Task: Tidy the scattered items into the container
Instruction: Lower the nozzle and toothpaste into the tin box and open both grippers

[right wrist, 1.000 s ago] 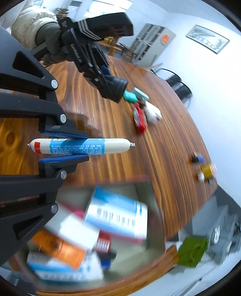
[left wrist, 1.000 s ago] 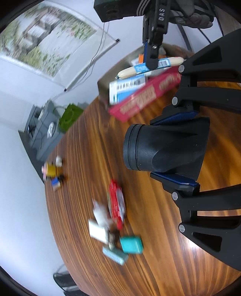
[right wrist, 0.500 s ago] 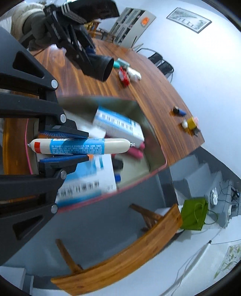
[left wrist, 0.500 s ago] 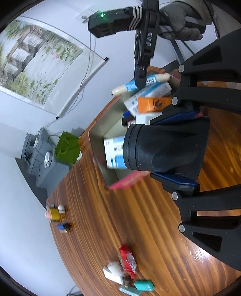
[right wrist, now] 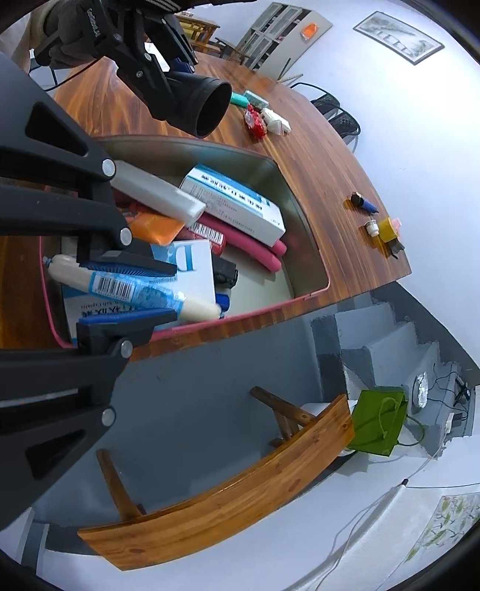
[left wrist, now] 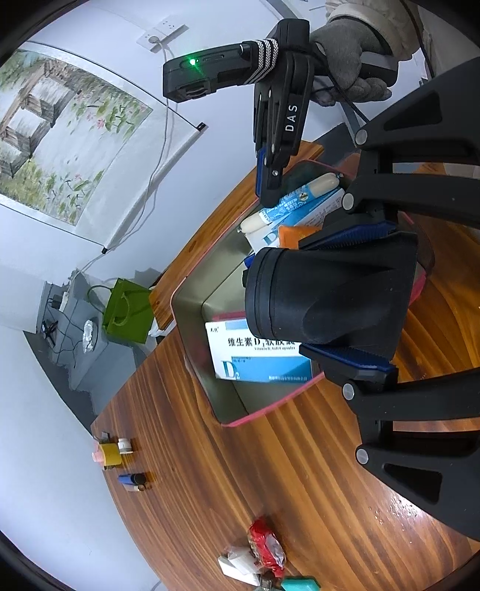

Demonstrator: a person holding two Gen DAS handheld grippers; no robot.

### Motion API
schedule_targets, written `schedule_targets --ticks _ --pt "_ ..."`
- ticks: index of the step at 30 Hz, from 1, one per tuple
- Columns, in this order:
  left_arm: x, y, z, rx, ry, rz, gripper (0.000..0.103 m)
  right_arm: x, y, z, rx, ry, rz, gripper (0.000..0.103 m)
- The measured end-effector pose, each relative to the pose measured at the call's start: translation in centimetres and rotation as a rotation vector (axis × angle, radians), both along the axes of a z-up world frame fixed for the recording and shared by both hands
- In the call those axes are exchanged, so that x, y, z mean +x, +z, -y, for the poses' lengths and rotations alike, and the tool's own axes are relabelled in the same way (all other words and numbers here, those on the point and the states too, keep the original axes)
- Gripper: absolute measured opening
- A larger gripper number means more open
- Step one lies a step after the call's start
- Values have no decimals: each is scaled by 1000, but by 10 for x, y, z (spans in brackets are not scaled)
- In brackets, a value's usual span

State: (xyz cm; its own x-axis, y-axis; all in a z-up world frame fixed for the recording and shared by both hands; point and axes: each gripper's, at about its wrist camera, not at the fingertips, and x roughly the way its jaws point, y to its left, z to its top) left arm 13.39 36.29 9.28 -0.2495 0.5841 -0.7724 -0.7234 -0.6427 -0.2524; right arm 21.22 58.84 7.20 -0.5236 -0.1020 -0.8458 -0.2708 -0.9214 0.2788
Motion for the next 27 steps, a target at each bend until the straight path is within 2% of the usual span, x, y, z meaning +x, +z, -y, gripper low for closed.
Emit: schedule_targets --ticks 6,10,12,19,27 --pt "2 -5 -12 -3 -18 22 51 5 -7 -4 -70 -11 9 20" --pt "-2 -10 -16 16 -3 68 52 9 -7 -9 -115 -41 -3 20" --pt "-2 -12 -16 22 -6 91 52 10 -5 -9 -115 -45 -5 20" --pt "-1 -13 -11 14 -2 96 52 8 4 0 -122 -35 -27 20" --pt "-1 -12 7 9 16 99 52 -6 14 24 -134 36 -50 20"
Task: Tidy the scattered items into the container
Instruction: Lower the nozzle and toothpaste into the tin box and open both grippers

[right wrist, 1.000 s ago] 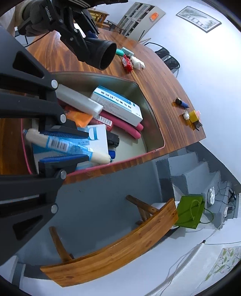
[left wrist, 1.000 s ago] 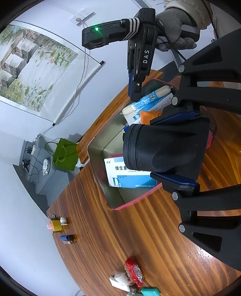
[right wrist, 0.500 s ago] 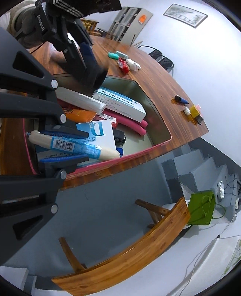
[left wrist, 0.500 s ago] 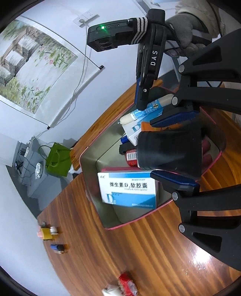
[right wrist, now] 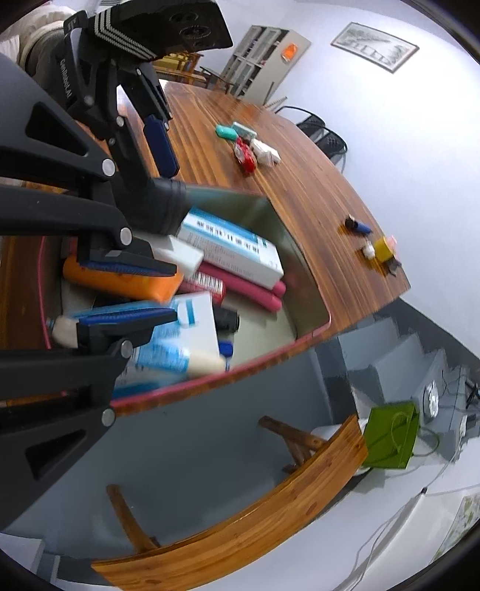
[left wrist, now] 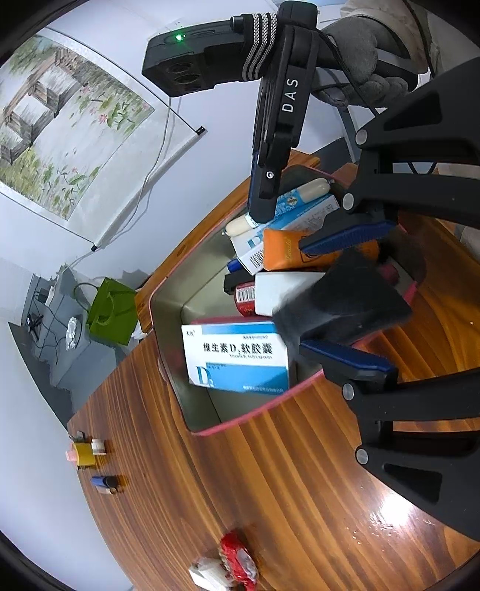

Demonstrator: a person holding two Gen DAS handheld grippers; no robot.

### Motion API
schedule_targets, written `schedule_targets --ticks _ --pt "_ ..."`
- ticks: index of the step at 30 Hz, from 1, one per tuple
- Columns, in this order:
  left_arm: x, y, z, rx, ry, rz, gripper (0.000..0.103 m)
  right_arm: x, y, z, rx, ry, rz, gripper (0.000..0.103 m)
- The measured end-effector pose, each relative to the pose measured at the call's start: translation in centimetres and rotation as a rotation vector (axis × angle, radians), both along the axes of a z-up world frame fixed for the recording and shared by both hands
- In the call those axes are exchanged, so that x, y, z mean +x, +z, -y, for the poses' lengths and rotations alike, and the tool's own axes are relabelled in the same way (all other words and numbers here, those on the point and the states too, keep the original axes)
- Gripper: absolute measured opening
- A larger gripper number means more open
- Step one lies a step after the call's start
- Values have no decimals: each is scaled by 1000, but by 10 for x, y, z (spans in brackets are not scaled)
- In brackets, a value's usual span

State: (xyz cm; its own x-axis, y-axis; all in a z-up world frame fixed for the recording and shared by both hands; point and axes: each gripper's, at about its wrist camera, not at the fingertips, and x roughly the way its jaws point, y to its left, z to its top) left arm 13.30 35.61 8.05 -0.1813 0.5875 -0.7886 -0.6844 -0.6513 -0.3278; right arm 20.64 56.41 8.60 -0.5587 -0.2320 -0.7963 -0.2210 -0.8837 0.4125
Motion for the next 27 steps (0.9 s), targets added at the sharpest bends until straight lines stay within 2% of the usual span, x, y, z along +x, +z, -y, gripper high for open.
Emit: schedule_targets --ticks 5,9,21,22,27 --pt "8 -3 1 1 -23 24 52 -6 1 13 -2 37 -2 20" --pt "14 -2 -1 4 -37 11 52 -6 1 16 -3 36 -1 20" --pt "9 -5 5 31 -4 53 52 -4 1 15 -28 12 -6 20" --pt "10 -4 6 35 -2 54 52 -4 2 15 -33 13 -8 21" --pt "11 8 17 46 28 8 52 -5 9 18 -53 17 -32 41"
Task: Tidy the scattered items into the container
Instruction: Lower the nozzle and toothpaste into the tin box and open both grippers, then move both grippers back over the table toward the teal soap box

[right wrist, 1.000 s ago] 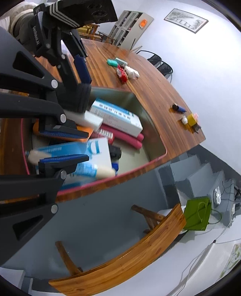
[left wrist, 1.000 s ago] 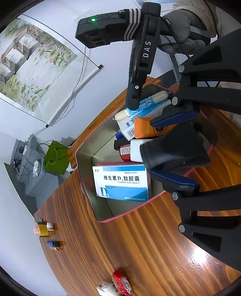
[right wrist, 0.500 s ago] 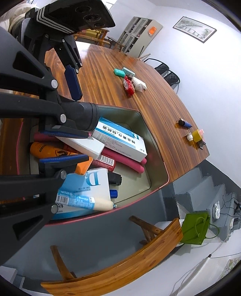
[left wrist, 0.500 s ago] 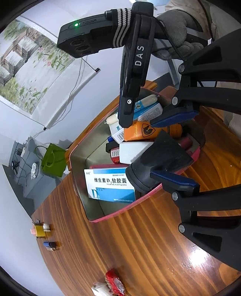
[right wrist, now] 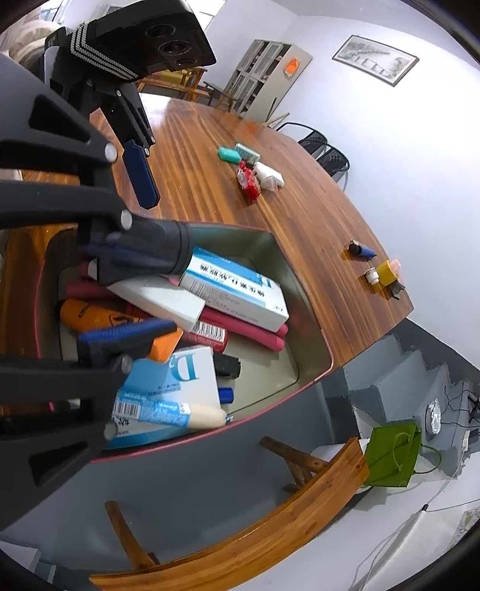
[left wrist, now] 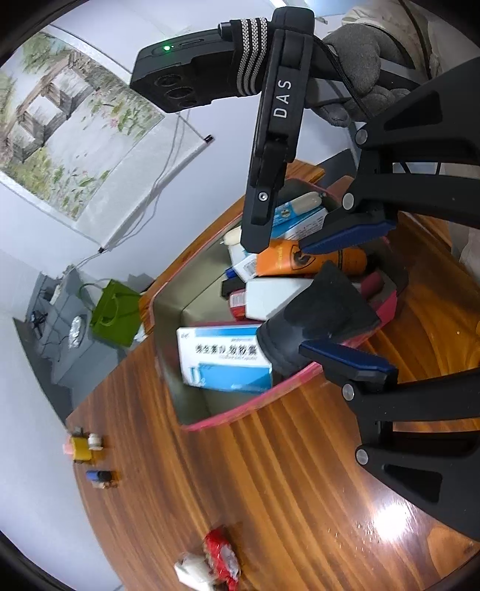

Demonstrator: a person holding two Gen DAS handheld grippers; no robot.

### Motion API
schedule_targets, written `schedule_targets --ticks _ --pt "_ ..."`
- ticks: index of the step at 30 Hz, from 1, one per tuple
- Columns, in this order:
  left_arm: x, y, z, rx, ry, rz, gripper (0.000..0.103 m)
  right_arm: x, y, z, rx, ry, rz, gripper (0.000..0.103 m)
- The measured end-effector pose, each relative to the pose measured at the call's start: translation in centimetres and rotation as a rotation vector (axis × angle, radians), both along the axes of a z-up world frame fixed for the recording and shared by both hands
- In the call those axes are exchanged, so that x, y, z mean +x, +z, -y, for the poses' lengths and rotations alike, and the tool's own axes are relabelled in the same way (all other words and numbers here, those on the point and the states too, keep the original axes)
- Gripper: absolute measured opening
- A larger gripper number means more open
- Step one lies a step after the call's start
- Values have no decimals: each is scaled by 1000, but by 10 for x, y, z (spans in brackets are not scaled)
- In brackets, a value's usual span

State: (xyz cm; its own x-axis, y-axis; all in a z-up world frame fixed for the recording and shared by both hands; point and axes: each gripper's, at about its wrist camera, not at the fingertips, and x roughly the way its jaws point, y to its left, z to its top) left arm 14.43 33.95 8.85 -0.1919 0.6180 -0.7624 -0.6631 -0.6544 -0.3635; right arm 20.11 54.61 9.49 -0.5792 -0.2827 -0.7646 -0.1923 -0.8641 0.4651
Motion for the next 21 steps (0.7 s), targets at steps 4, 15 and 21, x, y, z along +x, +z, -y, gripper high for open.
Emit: schedule_targets --ticks 4,15,21 --pt "-6 4 18 2 64 -2 52 -6 4 9 -11 22 -17 50" --pt "-34 7 107 -24 299 -2 68 -43 16 64 -19 136 -59 68" --pt "-63 1 163 -56 427 1 68 -67 19 105 -11 202 -56 68"
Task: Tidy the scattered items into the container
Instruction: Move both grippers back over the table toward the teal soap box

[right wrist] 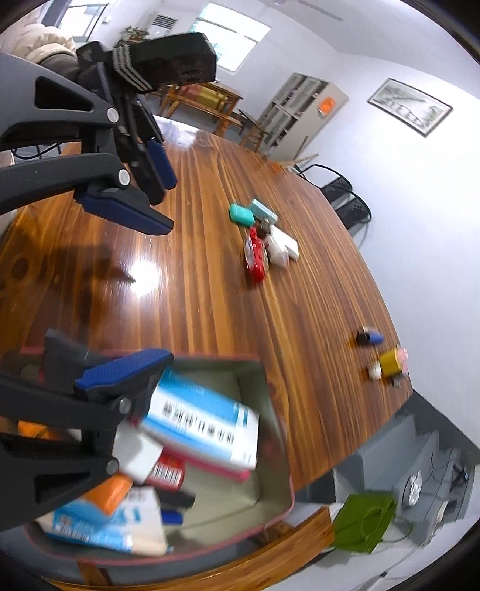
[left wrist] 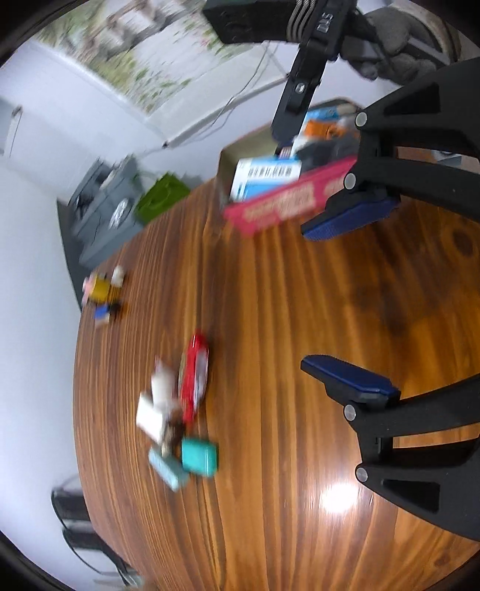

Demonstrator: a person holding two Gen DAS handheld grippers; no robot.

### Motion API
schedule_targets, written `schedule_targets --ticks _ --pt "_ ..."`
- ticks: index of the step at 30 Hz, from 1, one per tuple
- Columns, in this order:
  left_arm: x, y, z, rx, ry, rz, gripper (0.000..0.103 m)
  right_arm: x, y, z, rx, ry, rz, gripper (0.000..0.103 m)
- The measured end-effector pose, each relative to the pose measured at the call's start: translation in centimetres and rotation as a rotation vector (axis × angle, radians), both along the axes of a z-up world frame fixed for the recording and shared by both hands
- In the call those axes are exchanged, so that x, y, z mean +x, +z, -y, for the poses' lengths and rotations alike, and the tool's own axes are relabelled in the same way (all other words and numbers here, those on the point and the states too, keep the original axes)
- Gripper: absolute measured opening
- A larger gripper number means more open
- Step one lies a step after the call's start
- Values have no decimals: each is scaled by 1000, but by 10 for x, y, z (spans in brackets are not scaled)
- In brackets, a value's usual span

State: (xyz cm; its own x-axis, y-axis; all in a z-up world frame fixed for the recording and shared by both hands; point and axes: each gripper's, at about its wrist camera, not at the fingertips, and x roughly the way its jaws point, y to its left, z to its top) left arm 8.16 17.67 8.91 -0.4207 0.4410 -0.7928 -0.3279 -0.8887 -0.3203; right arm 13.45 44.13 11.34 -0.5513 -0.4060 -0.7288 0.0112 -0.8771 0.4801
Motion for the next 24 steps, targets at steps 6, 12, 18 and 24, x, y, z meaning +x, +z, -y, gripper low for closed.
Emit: schedule_targets --ticks 6,12,18,24 --pt "-36 -17 48 -45 80 29 68 -19 -4 31 8 28 30 69" --pt "-79 -35 70 -81 100 38 68 -33 -13 51 17 27 69 69" --pt "-125 -54 84 -104 112 57 68 -44 -25 65 30 20 112 69" --pt "-160 -67 87 -124 106 65 68 -56 -34 72 43 6 141 69"
